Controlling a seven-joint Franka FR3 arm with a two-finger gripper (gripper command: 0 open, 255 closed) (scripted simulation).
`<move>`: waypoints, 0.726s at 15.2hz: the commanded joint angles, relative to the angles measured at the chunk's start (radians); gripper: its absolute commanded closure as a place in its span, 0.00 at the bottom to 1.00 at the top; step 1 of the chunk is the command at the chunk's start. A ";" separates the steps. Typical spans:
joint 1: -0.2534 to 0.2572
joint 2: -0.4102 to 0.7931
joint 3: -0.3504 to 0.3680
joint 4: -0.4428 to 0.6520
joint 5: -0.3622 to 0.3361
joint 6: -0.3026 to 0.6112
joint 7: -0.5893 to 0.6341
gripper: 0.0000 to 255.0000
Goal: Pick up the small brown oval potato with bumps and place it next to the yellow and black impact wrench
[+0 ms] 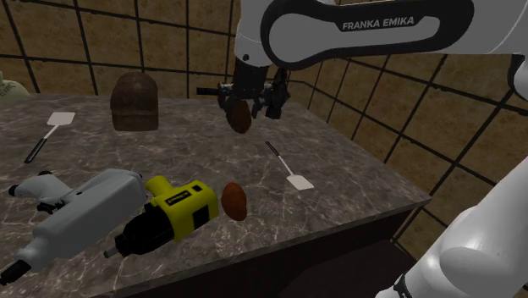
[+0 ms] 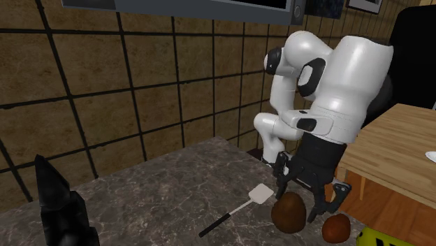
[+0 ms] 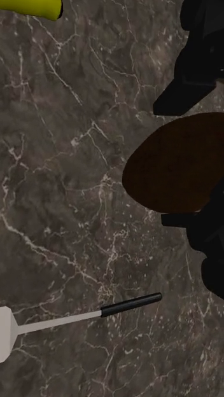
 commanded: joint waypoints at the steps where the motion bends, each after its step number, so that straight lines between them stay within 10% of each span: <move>1: 0.019 0.071 0.027 0.077 -0.044 -0.028 0.053 1.00; 11: 0.280 0.537 0.060 0.668 -0.308 -0.275 0.236 1.00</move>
